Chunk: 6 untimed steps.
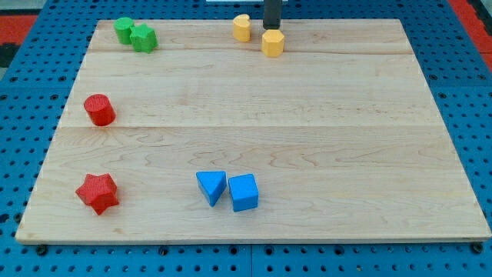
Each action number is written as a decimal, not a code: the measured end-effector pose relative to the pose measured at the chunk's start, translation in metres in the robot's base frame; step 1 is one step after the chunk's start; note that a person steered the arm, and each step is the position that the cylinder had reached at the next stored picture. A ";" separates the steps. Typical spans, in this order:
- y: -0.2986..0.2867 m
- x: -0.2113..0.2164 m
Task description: Move the yellow heart to the top right of the green star
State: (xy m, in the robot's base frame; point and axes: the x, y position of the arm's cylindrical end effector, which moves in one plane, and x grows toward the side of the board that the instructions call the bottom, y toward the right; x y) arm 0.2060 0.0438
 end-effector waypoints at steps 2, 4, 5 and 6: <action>0.094 0.037; -0.016 -0.013; -0.069 -0.012; -0.051 0.045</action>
